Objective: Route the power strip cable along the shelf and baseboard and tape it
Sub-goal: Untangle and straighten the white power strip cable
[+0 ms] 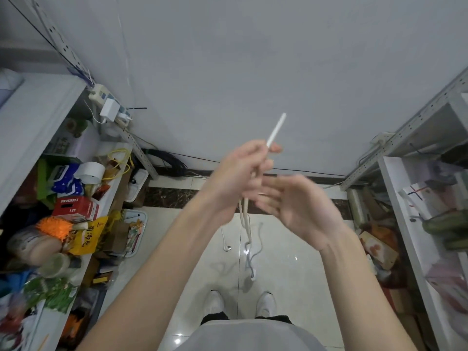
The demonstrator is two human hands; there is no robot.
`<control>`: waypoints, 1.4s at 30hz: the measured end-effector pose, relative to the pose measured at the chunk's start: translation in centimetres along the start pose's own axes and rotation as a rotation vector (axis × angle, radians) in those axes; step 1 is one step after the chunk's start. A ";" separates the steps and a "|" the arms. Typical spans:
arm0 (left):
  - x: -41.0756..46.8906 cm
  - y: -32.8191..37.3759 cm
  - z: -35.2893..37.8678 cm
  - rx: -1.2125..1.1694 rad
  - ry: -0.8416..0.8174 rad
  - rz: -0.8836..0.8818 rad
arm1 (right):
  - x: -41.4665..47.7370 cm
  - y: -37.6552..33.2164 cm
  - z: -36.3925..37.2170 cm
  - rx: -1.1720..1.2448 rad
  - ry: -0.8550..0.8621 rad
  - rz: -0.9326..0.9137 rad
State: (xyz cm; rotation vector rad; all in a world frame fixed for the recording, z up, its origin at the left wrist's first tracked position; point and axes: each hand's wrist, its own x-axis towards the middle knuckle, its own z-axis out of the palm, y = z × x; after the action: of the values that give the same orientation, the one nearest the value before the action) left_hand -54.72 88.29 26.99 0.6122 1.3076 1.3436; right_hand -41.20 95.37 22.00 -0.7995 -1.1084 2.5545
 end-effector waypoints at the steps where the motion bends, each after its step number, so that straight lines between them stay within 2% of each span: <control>1: -0.6 -0.8 0.5 0.067 -0.018 0.026 | 0.7 -1.0 0.2 0.112 -0.003 -0.042; 4: -1.6 -4.1 0.9 0.131 -0.064 0.050 | 2.5 -4.0 0.7 0.334 0.153 -0.128; 8: -1.8 -8.1 -0.4 0.183 0.070 0.008 | 3.1 -6.1 1.1 0.471 0.318 -0.130; 12: -2.3 -9.1 -1.2 0.173 0.003 -0.040 | 3.1 -5.2 0.7 0.400 0.273 -0.075; 16: -1.1 -5.7 -0.9 0.064 0.015 0.020 | 2.9 -3.8 2.0 0.439 0.200 -0.063; 19: -0.8 -3.9 -0.7 0.198 0.070 0.098 | 2.7 -4.2 2.1 0.474 0.167 -0.129; 24: -2.2 -2.6 -3.0 0.357 0.250 0.241 | 3.0 -5.0 -1.1 0.737 0.332 -0.329; 26: -2.8 -2.6 -5.1 0.389 0.333 0.248 | 2.9 -5.1 -3.5 0.841 0.404 -0.397; 28: -3.3 -3.3 -6.5 0.459 0.339 0.199 | 2.9 -4.7 -4.8 0.875 0.441 -0.400; 32: -3.0 -4.5 -6.3 0.491 0.292 0.085 | 3.5 -3.0 -2.4 0.807 0.395 -0.354; 37: -1.8 -4.0 -3.6 0.436 0.115 -0.051 | 4.3 -1.1 2.2 0.728 0.297 -0.361; 39: -1.2 -4.3 -2.4 0.335 0.146 -0.001 | 4.4 -0.2 3.5 0.699 0.255 -0.324; 42: -0.3 -5.2 -1.6 0.283 0.308 0.086 | 4.4 0.2 3.7 0.664 0.215 -0.249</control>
State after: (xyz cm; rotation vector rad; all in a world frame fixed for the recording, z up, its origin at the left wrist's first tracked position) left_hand -54.31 86.37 21.94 0.6781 1.7589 1.3713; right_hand -46.93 94.90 22.25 -0.6782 -0.2348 2.3208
